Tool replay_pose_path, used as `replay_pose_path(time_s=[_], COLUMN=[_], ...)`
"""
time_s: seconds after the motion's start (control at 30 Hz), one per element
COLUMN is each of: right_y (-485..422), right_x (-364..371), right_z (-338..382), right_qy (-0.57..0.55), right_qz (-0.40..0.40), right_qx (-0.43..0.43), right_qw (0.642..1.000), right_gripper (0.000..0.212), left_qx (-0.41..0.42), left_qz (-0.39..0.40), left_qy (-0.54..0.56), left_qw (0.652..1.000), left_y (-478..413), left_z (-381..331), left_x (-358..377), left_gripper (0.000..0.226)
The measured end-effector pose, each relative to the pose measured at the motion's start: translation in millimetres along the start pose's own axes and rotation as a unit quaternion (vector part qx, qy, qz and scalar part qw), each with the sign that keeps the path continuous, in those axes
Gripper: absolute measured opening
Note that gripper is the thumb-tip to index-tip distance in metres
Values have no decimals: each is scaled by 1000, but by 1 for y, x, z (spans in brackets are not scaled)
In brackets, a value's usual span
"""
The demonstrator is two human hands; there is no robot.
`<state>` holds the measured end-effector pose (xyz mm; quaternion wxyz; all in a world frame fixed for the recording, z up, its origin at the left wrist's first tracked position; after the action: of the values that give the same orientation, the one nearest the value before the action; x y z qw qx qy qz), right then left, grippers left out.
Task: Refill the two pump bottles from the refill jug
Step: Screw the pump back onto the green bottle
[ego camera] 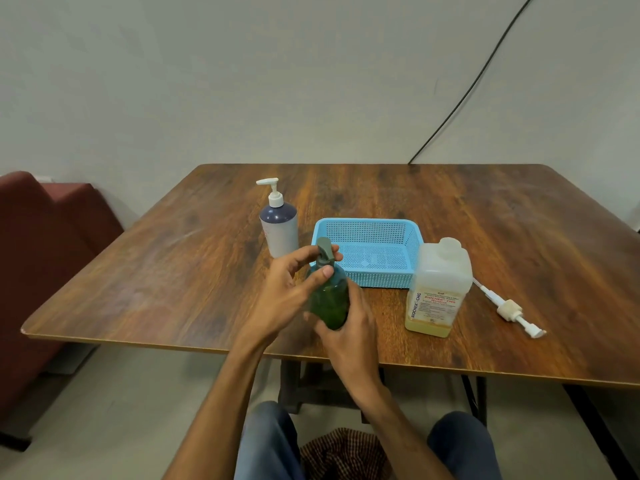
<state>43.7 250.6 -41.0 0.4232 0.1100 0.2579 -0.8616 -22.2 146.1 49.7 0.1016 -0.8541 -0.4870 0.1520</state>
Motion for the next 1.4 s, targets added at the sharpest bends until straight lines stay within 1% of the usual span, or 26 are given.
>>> replay_pose_path(time_s=[0.07,0.13,0.2,0.27,0.37,0.43,0.5,0.53,0.6,0.7,0.73,0.8,0.87,1.0,1.1,1.17,1.23,1.3,1.37,1.4], right_y=[0,0,0,1,0,0,0,0,0,0,0,0,0,0,0,0,1,3,3,3], right_x=[-1,-1,-1,-1,-1,-1,-1,-1,-2,-2,-2,-2,-3,-4,-5,-6,-7,-7,-7,-6], right_z=[2,2,1,1,2,2,1,0,1,2,3,3,4,6,6,7,8,10,10,10], right_qy=[-2,-7,-8,-11,-8,1,3,2,0,-6,-7,-10,-7,1,0,-2,-4,-5,-1,4], right_qz=[0,1,1,5,-1,-6,-7,-7,-7,-5,-5,-3,-6,-9,-10,-13,-15,-13,-10,-8], right_qx=[2,2,-1,2,1,-2,-5,-3,1,0,-1,-1,-2,-5,-7,-7,-7,-8,-3,-1], right_qw=[1000,1000,1000,1000,1000,1000,1000,1000,1000,1000,1000,1000,1000,1000,1000,1000,1000,1000,1000,1000], right_gripper=[79,78,78,79,78,77,76,76,77,78,77,77,76,75,75,74,74,74,79,84], left_qx=[30,48,61,60,33,24,19,21,40,50,50,52,53,46,51,52,54,59,56,54], left_qz=[-88,-185,-224,-216,-128,-62,-25,-23,-46,-134,-157,-176,-169,-148,-149,-144,-140,-142,-137,-135], left_qy=[-34,-87,-113,-108,-45,-10,-16,-27,-57,-93,-95,-96,-84,-67,-65,-62,-59,-70,-65,-55], left_qw=[995,978,966,969,990,998,999,999,997,985,982,978,980,986,985,986,987,986,987,988], left_y=[5,12,16,13,3,-1,-3,-4,-4,3,5,5,4,3,4,5,7,9,11,12], left_z=[-2,-3,-5,-2,7,6,2,2,2,7,7,8,11,13,9,8,5,1,0,-2], left_x=[2,5,11,10,0,-4,-5,-5,-4,-3,-2,1,0,-3,-3,-1,2,3,2,1], left_gripper=[33,34,34,34,33,28,26,26,27,41,42,39,39,46,47,45,36,35,39,41])
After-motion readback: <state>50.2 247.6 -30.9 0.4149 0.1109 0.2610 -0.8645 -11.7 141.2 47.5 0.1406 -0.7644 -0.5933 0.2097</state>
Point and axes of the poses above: each hand's wrist, its own y-axis away from the middle knuckle, its own x-axis out of the palm, z = x × y, the point moved 5 cm from there along -y, towards the middle knuckle, and after that the axes turned 3 degrees about y, right-handed, at the moved point
